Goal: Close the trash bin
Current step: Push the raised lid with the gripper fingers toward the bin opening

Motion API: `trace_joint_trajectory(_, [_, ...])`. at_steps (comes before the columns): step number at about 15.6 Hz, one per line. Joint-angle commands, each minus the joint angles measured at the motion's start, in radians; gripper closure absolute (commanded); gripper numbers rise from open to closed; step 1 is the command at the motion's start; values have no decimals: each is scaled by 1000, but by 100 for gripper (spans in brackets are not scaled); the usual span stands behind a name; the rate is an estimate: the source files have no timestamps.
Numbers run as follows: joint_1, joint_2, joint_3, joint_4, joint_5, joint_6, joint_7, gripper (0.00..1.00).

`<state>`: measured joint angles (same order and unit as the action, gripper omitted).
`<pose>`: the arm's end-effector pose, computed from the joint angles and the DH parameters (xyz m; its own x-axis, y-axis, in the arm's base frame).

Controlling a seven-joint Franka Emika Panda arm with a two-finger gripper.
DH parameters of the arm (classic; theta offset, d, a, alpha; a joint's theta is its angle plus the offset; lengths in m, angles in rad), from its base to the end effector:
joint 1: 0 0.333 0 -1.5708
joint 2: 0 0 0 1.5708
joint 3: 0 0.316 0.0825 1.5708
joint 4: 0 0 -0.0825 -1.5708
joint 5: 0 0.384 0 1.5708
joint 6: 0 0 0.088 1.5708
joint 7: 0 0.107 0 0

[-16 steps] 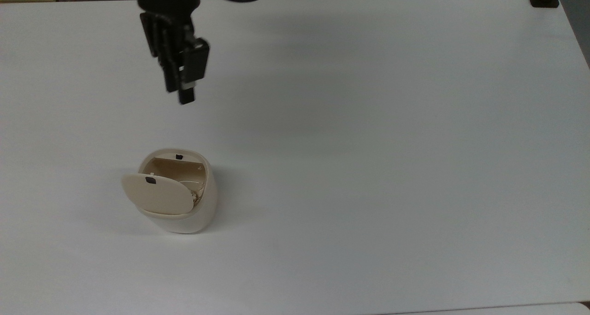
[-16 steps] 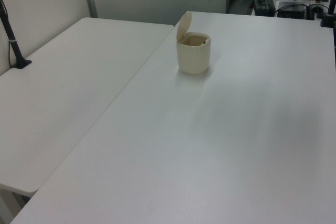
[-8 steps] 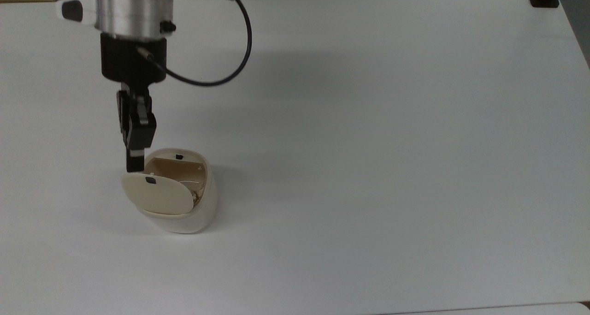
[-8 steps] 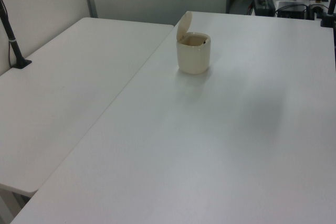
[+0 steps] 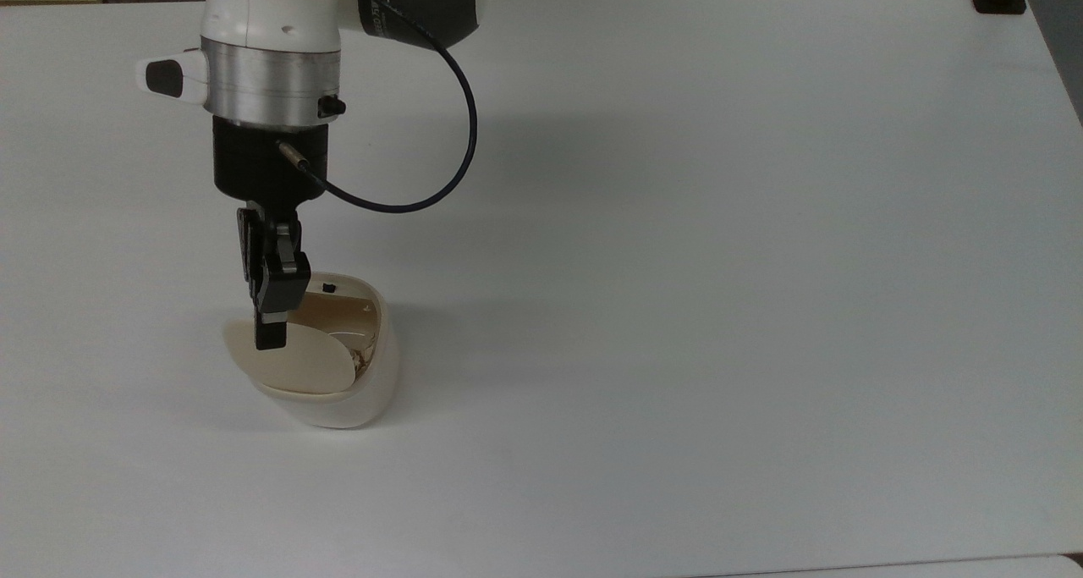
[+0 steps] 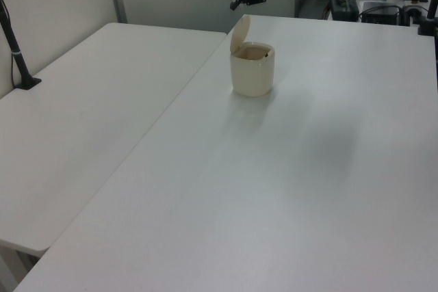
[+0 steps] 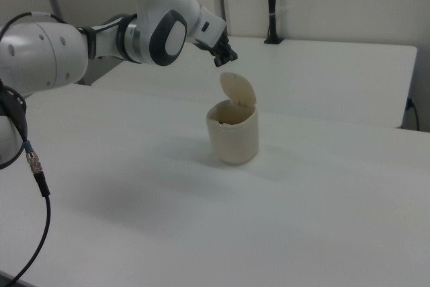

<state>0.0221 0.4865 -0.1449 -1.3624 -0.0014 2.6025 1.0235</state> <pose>0.7463 -0.0659 0.5327 0.2885 -0.8626 0.4157 -0.6758 -0.4909 -0.5498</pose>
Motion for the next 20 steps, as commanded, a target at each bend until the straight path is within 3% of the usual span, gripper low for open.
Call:
trace_joint_trajectory(1, [19,24,-28,19,3,7,15,100])
trace_joint_trajectory(8, [15,24,-27,-4,-48,2,-16,100])
trace_joint_trajectory(20, [13,-38,-24,-98,-57,-4,-98,100])
